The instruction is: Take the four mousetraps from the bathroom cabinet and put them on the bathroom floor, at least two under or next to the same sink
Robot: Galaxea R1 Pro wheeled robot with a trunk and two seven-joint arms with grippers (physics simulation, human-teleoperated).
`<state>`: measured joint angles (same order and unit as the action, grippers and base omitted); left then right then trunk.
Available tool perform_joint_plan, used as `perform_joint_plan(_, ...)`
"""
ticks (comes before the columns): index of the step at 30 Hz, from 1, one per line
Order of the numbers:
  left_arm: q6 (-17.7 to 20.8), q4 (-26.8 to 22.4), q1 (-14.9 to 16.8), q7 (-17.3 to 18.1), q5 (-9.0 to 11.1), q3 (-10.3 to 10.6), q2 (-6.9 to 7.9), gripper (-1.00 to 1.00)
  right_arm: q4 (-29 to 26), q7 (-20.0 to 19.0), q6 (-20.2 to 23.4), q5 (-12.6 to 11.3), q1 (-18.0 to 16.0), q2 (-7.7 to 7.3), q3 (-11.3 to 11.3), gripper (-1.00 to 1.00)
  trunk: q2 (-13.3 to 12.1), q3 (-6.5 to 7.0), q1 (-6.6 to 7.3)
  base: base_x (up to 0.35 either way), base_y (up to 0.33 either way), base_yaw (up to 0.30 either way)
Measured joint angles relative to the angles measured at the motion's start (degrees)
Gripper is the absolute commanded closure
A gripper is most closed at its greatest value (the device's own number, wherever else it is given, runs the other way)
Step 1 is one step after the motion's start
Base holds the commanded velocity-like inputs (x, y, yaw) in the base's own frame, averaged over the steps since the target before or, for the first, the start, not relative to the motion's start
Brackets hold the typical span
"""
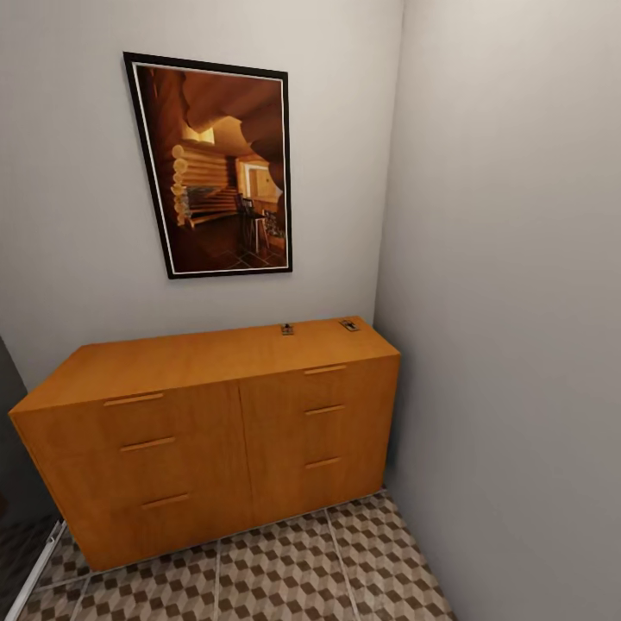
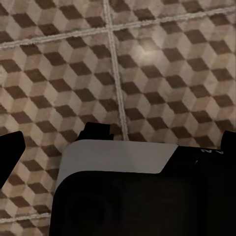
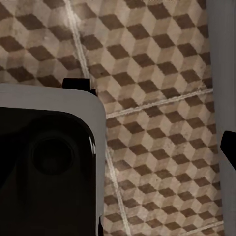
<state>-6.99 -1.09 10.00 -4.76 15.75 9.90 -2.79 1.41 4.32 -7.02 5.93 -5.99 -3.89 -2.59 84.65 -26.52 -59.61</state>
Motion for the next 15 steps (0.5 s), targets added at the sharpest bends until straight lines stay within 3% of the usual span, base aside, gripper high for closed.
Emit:
perform_joint_plan(2,0.15,-0.79,0.08,-0.06,-0.06,0.11,-0.02,-1.0,-0.25,-0.02,0.28,0.11,-0.01,-0.07,0.0,-1.0,0.0,0.0,0.0,0.0,0.0,0.0)
perform_joint_plan(8,1.56,-10.44,0.22,-0.14,-0.79,0.3,-0.17,-1.0,-5.61,0.02,2.91,0.34,-0.17,-0.29,-0.03,-1.0,0.0,0.01,0.0,0.0,0.0,0.0)
perform_joint_plan(12,6.22,-19.57,0.25,-0.02,-2.47,0.33,-0.29,-1.0,-13.19,0.08,7.09,0.35,-0.22,-0.37,-0.03,-1.0,0.0,0.01,0.0,0.0,0.0,0.0)
perform_joint_plan(15,11.87,-28.4,0.28,0.12,-4.34,0.38,-0.41,-1.0,-20.52,0.17,12.55,0.31,-0.25,-0.42,-0.13,-1.0,0.0,0.01,0.0,0.0,0.0,0.0)
